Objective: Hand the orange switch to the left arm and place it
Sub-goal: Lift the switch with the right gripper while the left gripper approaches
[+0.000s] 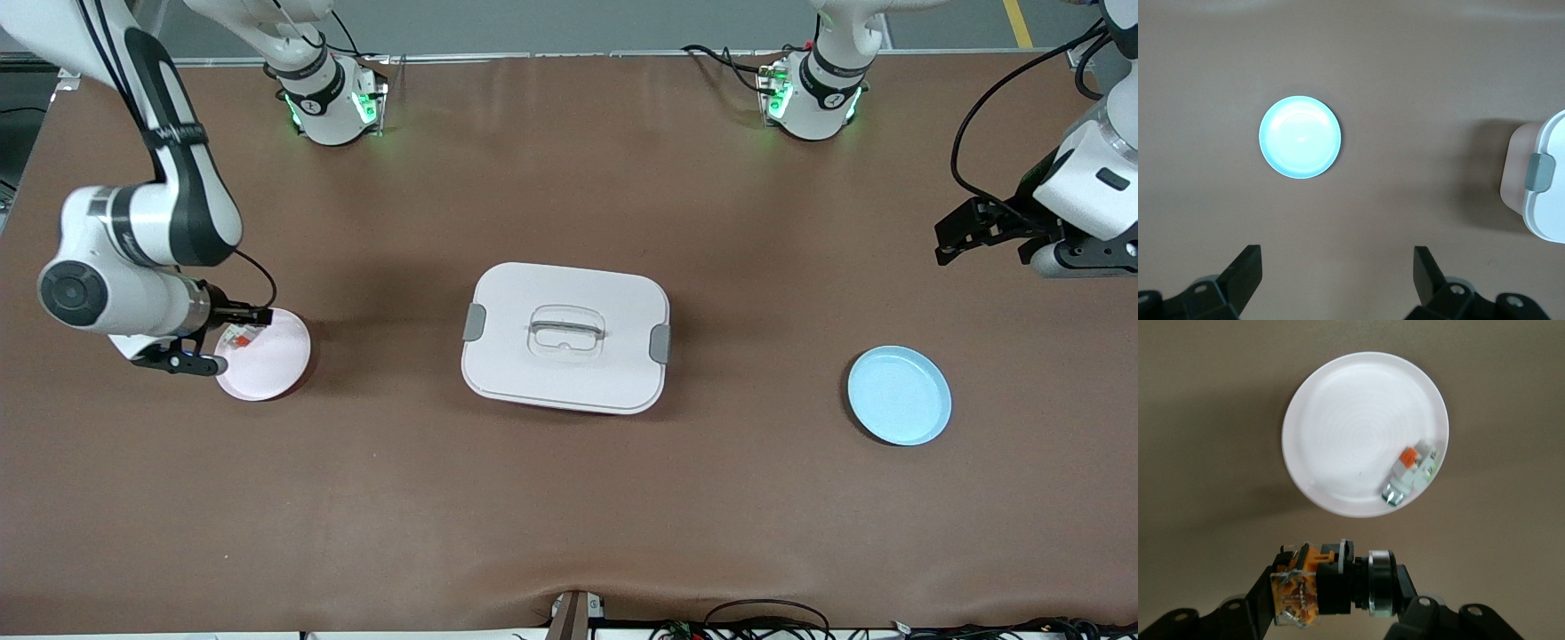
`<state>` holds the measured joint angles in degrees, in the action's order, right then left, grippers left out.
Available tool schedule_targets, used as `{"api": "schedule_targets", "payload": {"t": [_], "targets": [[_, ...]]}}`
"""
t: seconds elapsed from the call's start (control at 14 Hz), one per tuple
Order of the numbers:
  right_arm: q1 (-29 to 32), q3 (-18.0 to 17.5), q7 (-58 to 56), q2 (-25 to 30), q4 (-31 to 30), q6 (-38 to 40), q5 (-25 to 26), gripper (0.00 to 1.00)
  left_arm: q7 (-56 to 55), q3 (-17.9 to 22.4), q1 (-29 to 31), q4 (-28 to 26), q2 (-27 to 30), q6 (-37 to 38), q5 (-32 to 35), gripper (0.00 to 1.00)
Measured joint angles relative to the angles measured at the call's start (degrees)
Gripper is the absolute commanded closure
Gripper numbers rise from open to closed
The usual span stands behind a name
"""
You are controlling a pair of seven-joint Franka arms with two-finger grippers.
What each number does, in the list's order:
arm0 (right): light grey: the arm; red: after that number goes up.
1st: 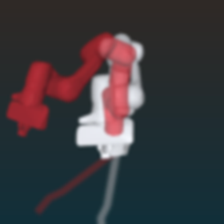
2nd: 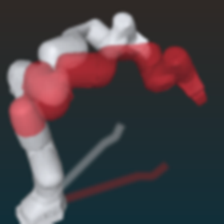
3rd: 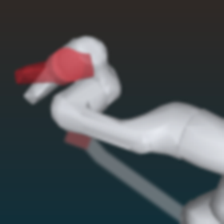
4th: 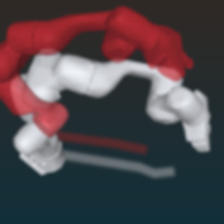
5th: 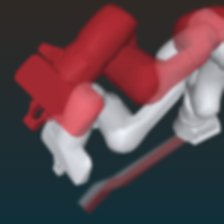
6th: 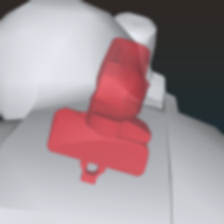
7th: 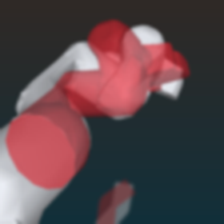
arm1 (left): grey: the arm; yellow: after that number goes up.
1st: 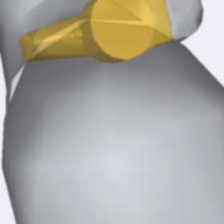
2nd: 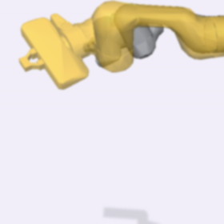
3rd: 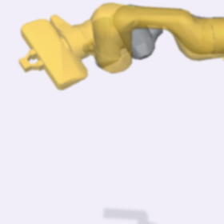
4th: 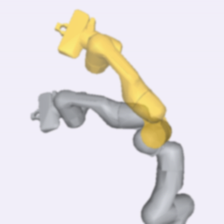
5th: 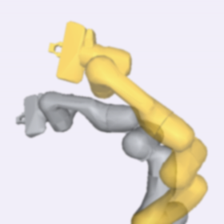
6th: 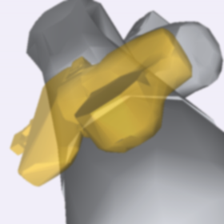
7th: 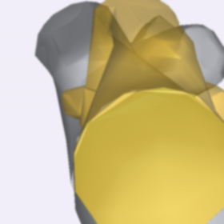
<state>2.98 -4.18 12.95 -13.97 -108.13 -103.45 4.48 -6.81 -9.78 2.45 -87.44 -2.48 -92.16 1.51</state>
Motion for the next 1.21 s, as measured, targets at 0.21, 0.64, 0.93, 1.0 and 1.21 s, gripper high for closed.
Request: {"api": "schedule_targets", "payload": {"t": [0.21, 0.64, 0.93, 1.0, 1.21], "targets": [[-3.2, -0.1, 6.6, 0.5, 7.5, 11.1, -5.1, 0.85, 0.1, -1.6, -0.1, -0.1, 0.2, -0.8, -3.6, 0.00], [-12.0, -0.4, 28.3, 0.4, 16.7, 20.6, -18.3, 0.85, -0.4, -7.4, -0.3, -3.2, 3.1, -3.4, -13.1, 0.00], [-19.5, -0.5, 46.4, 0.0, 20.8, 20.4, -31.0, 0.85, -0.4, -8.1, -0.3, -4.8, 3.7, -6.8, -22.9, 0.00], [-21.5, -0.5, 50.5, -0.1, 21.6, 19.2, -32.8, 0.85, -0.4, -8.1, -0.2, -5.5, 4.0, -8.1, -25.2, 0.00], [-27.6, -0.5, 60.6, -1.1, 22.9, 11.3, -37.7, 0.86, -0.4, -9.8, -0.3, -9.6, 6.3, -12.7, -29.8, 0.00]]}}
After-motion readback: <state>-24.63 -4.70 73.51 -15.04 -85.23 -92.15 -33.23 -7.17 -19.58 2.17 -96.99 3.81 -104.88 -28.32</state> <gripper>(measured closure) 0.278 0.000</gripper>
